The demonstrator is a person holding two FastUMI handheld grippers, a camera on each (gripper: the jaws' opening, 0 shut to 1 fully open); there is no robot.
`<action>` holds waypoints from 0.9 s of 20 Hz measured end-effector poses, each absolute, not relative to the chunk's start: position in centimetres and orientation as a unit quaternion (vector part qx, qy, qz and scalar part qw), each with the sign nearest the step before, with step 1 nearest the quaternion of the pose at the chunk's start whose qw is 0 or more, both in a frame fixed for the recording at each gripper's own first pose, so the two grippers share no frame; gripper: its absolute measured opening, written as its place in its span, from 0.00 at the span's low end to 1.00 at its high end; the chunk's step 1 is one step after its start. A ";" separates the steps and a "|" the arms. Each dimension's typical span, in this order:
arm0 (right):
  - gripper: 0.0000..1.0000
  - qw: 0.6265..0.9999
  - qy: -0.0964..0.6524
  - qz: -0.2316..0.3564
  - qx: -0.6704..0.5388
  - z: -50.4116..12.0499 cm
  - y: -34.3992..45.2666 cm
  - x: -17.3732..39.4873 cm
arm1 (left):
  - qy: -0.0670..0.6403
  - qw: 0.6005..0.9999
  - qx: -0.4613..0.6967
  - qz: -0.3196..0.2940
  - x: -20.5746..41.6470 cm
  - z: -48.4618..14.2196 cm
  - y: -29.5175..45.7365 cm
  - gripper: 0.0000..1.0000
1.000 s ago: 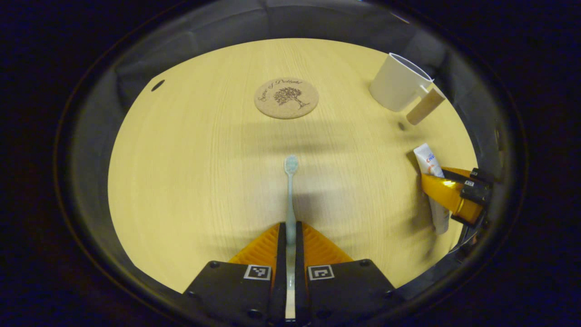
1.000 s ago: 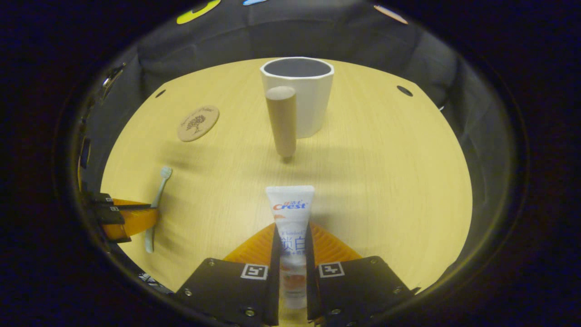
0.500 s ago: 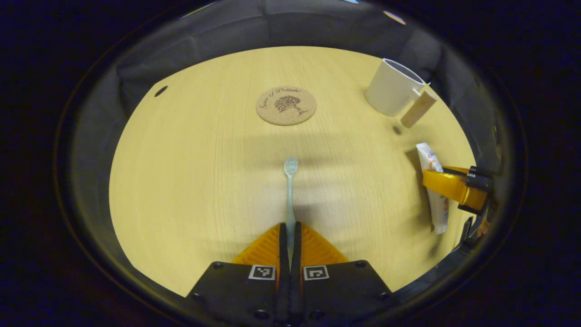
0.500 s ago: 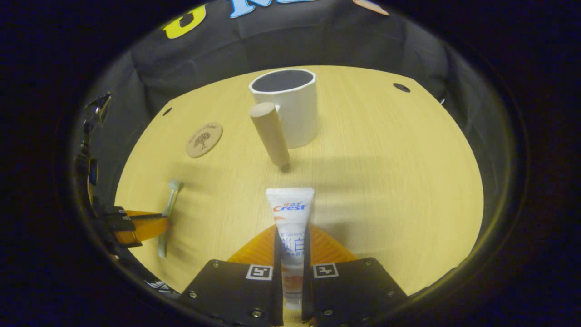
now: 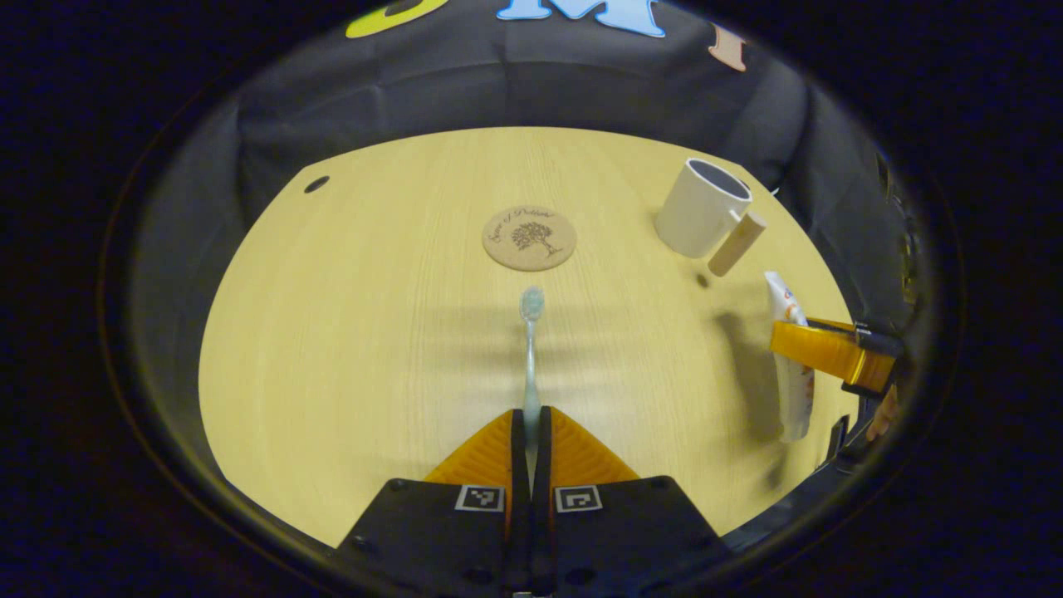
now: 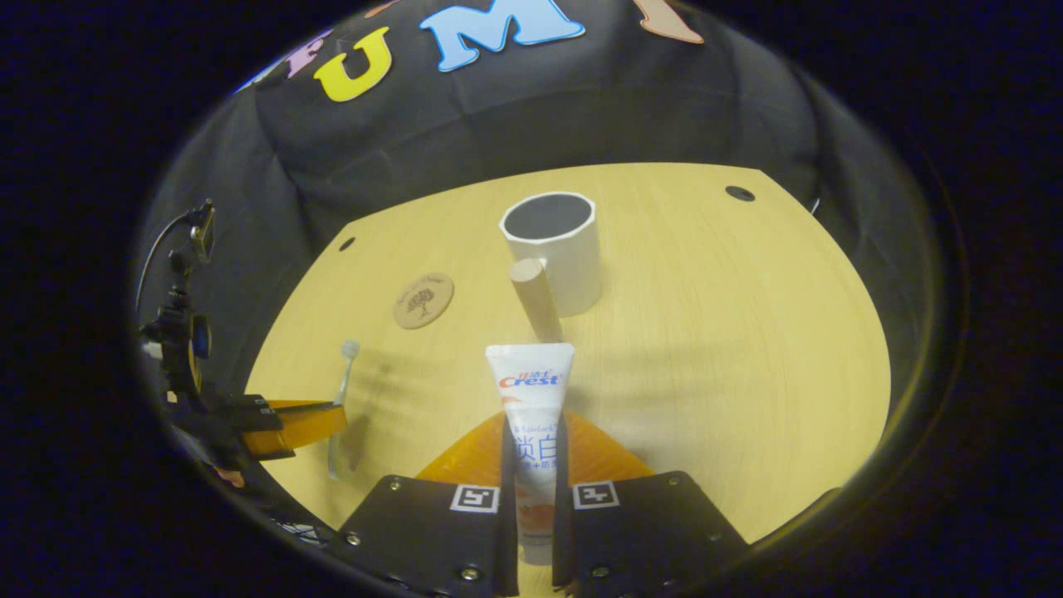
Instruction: Put the toothbrush and toothpaste on the desktop into the cup, then pick up the cup and place it on the coaster on the desktop.
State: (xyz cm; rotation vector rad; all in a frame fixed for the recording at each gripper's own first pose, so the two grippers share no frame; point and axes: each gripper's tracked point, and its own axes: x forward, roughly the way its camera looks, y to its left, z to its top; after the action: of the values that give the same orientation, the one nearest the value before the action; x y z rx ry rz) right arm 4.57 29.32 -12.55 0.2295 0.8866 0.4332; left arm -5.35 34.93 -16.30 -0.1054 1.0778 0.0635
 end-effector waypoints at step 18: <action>0.17 0.937 0.191 0.254 0.143 1.4 31.0 10.3 | 0.300 0.949 -0.092 0.028 -0.9 -4.9 34.2 0.08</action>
State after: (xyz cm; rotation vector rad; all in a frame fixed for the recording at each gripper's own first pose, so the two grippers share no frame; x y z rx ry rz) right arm 10.33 30.97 1.37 0.2913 0.3902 0.5180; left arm -0.93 34.16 -4.93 -0.1879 0.6094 0.0577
